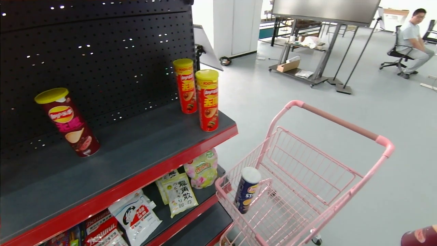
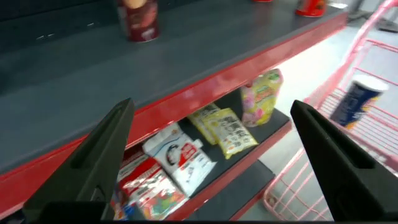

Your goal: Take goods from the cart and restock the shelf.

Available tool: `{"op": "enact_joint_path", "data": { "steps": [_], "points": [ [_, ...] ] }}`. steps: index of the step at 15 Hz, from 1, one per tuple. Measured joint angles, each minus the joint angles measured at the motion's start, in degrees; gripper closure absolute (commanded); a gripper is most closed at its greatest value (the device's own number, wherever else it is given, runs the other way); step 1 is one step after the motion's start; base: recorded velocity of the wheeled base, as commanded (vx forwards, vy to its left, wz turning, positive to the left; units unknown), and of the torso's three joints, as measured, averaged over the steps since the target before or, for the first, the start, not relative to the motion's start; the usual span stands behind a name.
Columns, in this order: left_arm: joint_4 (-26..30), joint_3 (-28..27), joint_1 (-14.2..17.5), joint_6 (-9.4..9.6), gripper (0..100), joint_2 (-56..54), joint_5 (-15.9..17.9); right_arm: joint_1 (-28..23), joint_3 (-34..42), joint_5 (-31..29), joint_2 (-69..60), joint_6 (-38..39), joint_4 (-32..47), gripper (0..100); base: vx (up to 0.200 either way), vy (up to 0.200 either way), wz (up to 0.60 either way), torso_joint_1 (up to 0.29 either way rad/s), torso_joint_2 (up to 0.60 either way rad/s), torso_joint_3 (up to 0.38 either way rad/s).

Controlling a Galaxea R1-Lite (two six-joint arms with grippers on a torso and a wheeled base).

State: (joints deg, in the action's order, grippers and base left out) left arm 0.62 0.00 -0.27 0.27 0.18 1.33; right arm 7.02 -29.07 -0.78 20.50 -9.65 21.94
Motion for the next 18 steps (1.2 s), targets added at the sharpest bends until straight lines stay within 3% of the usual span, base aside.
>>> {"op": "enact_joint_path", "data": {
  "steps": [9, 15, 18],
  "points": [
    [0.0, 0.0, 0.0, 0.00, 0, 0.0, 0.0, 0.2, 0.1, 0.1, -0.5, 0.0, 0.0, 100, 0.000, 0.000, 0.60, 0.002, 0.00, 0.002],
    [0.0, 0.0, 0.0, 0.22, 0, 0.0, 0.0, 0.4, 2.3, 0.1, -8.5, 0.0, 0.2, 100, 0.000, 0.000, 0.00, 0.000, 0.00, 0.000],
    [0.0, 0.0, 0.0, 0.27, 0, 0.0, 0.0, 0.3, 3.9, 0.0, -13.0, 0.0, -3.0, 100, 0.200, 0.000, 0.00, -0.009, -0.01, 0.006]
  ]
}}
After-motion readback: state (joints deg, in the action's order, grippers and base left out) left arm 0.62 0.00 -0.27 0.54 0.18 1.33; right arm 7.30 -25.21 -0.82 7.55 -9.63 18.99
